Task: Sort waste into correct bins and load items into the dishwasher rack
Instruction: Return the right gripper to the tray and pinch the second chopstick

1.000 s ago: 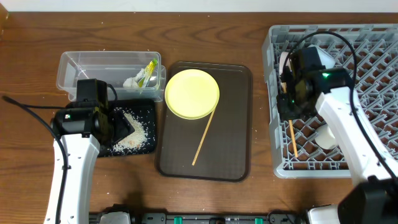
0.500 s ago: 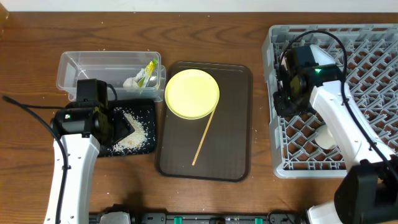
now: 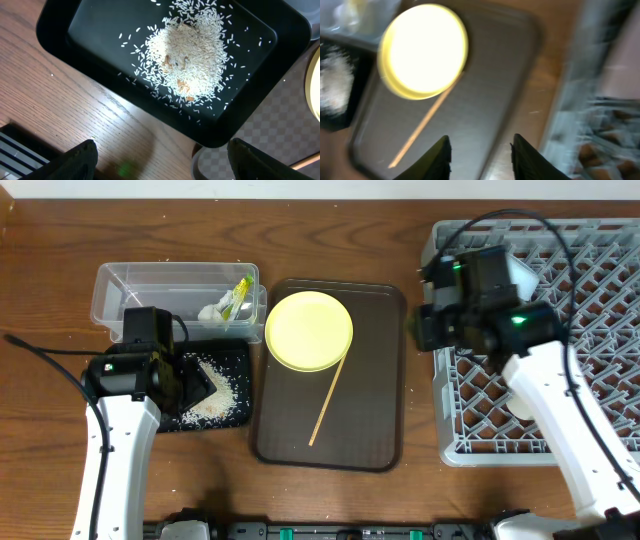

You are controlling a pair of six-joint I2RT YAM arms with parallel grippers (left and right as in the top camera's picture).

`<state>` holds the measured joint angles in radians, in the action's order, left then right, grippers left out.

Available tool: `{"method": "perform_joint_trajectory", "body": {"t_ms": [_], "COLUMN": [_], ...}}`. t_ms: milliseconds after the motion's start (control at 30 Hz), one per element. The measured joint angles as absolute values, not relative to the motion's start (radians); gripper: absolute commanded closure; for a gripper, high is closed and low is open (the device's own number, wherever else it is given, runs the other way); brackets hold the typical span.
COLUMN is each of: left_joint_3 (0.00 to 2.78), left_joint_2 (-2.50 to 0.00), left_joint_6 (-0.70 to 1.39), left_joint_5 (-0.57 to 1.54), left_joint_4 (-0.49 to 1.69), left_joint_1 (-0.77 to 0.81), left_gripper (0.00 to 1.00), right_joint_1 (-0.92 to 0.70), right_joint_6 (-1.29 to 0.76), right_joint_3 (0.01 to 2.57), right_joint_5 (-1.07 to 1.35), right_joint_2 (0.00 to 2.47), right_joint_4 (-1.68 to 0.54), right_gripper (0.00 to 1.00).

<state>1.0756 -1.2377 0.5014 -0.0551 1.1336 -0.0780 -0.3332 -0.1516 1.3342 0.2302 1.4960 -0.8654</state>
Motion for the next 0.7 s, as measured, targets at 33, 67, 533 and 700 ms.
{"method": "perform_joint_trajectory", "body": {"t_ms": [33,67,533,700], "left_joint_3": [1.076,1.076,1.076,1.076], "left_joint_2": [-1.238,-1.238,-1.238,-1.238], "left_joint_6": [0.501,0.501,0.501,0.501], "left_joint_5": [-0.055,-0.055,-0.055,-0.055], "left_joint_4": [1.134,1.134,1.134,1.134], "left_joint_1": [-0.078,-0.078,-0.078,-0.078], "left_gripper": [0.14,0.14,0.14,0.14], "right_joint_1": [-0.353,-0.386,-0.724,-0.777], "right_joint_6": [-0.171,-0.194,-0.475,-0.564], "right_joint_3": [1.334,1.334,1.334,1.334], "right_joint_5": [0.237,0.241,0.171,0.120], "right_joint_2": [1.507,1.526,1.863,1.972], "right_joint_4": [-0.865,-0.863,-0.776,-0.763], "right_gripper": [0.57,0.57,0.58,0.61]}}
